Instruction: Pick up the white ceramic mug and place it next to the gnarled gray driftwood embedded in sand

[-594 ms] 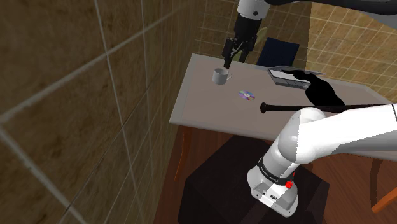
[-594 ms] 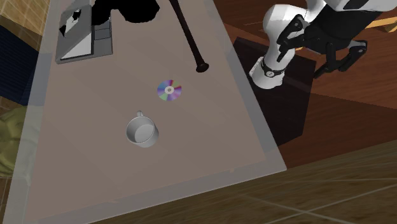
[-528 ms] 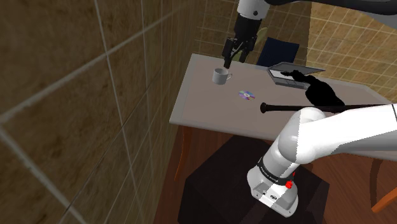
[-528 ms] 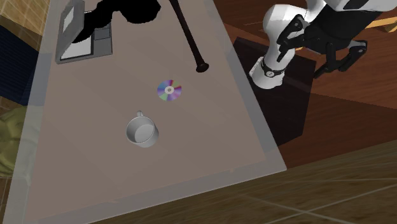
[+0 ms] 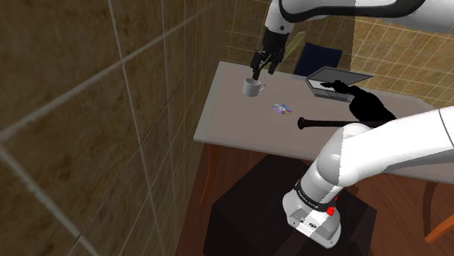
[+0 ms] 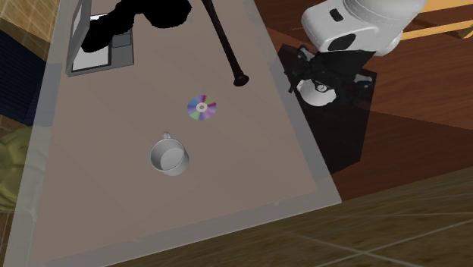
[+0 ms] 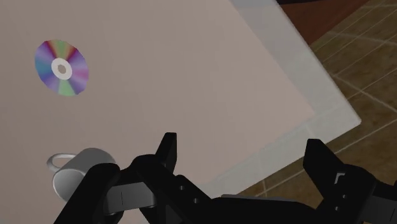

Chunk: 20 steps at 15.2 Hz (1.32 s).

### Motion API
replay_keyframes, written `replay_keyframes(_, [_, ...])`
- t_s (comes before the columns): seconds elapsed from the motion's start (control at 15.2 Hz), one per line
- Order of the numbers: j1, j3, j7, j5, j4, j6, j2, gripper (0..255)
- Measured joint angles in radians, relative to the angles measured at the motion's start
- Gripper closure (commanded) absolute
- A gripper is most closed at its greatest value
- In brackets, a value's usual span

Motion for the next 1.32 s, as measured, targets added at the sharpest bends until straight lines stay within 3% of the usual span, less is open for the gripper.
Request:
replay_keyframes(0.73, [-0.037, -0.165, -0.175, -0.017, 0.097, 0.264, 0.336, 0])
replay_keyframes(1.32, [-0.064, -0.263, -0.352, 0.089, 0.29, 0.396, 0.658, 0])
